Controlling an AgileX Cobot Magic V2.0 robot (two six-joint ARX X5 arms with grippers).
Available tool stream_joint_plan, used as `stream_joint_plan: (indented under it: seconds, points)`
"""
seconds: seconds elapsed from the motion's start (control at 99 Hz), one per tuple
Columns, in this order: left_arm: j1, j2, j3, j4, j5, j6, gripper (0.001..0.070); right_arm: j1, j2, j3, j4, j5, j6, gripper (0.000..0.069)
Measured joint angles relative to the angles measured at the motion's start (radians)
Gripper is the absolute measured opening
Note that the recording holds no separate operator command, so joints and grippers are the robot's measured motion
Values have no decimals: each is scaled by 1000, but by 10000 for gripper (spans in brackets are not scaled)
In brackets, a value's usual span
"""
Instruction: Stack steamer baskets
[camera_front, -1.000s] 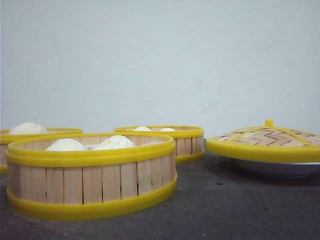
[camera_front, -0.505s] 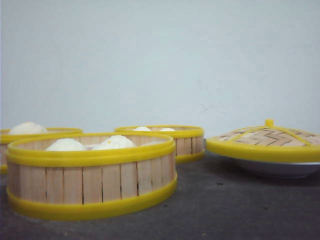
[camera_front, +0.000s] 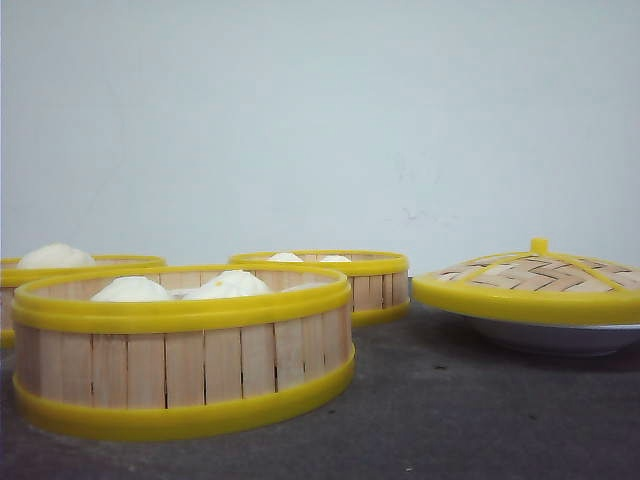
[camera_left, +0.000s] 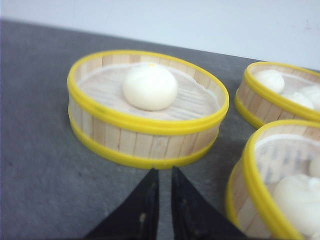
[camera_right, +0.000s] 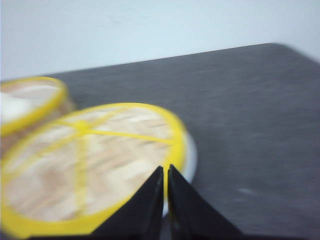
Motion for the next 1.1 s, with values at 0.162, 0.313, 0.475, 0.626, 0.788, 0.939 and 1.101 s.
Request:
stream_joint_plan:
  seconds: [0.162,0.313,0.475,0.626,0.788,0.939,1.101]
  points:
    - [0,12,182,-57,0,-131,17,0,51,170,-35,-109,98,10]
    - [0,112,388,-227,0,-142,17,0,175,386,-170,-138,101,10]
    - [0,278,591,-426,5,-43,17,0,357,603,-372,-153,29,10]
    - [0,441,715,-517,24,69,17,0,532,773,-532,-152,-84,10]
    - [0,586,733,-523,100,149,17,0,673,819,-586,-137,-158,10]
    - [0,679,733,-541,110,175,17,0,773,819,-628,-103,-189,10]
    - [0,712,733,-553,109,190,17,0,815,819,-634,-101,-205,10]
